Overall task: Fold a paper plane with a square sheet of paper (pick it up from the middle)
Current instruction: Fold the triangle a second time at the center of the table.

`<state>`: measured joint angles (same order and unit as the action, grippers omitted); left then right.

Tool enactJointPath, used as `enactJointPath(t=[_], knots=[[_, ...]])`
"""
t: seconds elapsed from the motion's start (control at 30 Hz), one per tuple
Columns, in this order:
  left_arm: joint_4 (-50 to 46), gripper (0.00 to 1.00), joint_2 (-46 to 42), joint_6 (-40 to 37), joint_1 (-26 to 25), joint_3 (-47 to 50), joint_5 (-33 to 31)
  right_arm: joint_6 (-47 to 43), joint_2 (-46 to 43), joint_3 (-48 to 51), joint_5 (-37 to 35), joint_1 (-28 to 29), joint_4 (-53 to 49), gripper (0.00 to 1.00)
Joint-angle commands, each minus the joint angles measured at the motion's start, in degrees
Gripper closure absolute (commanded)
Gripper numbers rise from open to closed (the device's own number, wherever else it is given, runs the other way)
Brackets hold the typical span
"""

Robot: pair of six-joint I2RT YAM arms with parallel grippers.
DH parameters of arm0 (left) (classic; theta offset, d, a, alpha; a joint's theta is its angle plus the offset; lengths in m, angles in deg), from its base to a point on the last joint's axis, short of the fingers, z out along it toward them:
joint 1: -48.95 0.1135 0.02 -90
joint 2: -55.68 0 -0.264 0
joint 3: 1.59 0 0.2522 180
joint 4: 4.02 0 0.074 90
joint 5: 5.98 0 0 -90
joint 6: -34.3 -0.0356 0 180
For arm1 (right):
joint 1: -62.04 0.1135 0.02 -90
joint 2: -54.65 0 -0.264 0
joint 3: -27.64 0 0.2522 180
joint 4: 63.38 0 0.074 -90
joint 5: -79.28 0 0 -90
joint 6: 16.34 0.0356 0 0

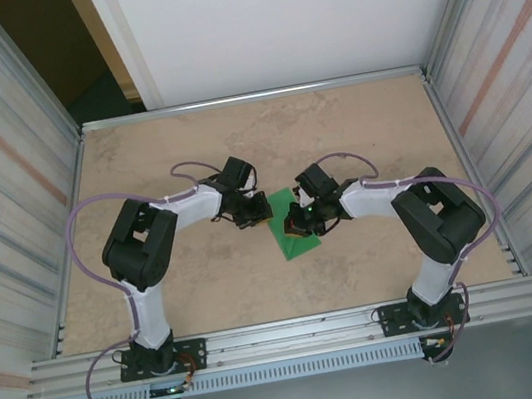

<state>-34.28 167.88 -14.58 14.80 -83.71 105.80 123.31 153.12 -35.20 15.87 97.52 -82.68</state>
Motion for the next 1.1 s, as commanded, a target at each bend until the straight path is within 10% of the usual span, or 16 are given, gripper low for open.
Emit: enactJointPath(t=[0.0,1.07], knots=[[-2.9,0.89,2.2,-1.1,0.1,-0.1,-1.4,1.7,1.4,-1.3,-1.2,0.6,1.9,1.00],[-3.0,0.89,2.5,-1.1,0.1,-0.1,-1.1,1.9,4.4,-1.0,-1.1,0.9,3.9,0.99]])
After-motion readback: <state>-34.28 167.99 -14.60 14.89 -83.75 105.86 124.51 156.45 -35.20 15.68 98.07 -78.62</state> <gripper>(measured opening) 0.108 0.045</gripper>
